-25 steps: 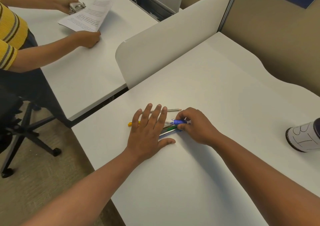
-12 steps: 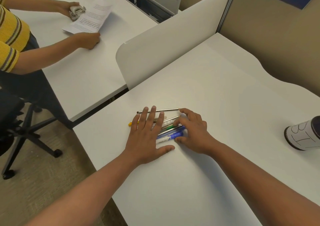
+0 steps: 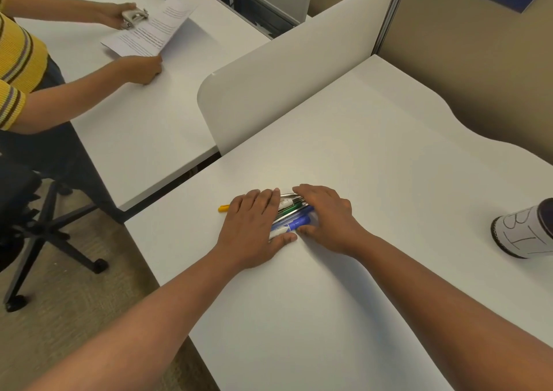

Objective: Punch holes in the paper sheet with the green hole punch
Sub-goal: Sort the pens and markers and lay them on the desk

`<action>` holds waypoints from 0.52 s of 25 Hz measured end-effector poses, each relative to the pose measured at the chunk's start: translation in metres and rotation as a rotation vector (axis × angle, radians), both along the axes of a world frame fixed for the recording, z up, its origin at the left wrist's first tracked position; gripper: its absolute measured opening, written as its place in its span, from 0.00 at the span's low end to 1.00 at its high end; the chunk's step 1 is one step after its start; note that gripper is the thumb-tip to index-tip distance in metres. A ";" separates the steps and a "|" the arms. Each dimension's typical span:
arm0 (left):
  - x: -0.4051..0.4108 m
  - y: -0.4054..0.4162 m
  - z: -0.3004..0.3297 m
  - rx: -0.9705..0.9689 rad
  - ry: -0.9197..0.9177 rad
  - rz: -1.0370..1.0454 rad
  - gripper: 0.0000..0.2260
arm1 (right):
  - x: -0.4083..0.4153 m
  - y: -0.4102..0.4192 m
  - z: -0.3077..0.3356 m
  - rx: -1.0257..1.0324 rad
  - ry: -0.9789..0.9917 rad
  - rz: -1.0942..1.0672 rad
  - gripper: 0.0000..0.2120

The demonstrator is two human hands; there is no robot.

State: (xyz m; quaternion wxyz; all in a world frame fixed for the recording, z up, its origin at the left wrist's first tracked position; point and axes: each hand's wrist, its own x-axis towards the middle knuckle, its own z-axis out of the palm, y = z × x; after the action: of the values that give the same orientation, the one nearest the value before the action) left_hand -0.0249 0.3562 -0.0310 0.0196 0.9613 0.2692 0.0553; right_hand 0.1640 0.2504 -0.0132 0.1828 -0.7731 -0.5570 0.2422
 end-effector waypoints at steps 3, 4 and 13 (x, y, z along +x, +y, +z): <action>0.000 0.000 0.001 -0.004 0.036 0.005 0.42 | -0.003 -0.007 0.003 -0.028 0.002 -0.002 0.41; 0.000 0.000 0.002 -0.018 0.061 0.009 0.42 | -0.005 -0.011 0.004 -0.027 0.011 -0.013 0.42; 0.005 -0.032 0.039 -0.041 0.156 -0.092 0.40 | -0.032 -0.074 0.033 -0.041 0.032 -0.148 0.44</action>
State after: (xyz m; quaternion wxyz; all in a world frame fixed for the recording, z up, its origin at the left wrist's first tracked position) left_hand -0.0197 0.3244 0.0083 0.0208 0.9734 0.2267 -0.0261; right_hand 0.1316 0.1767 0.0199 0.1930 -0.8119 -0.4902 0.2516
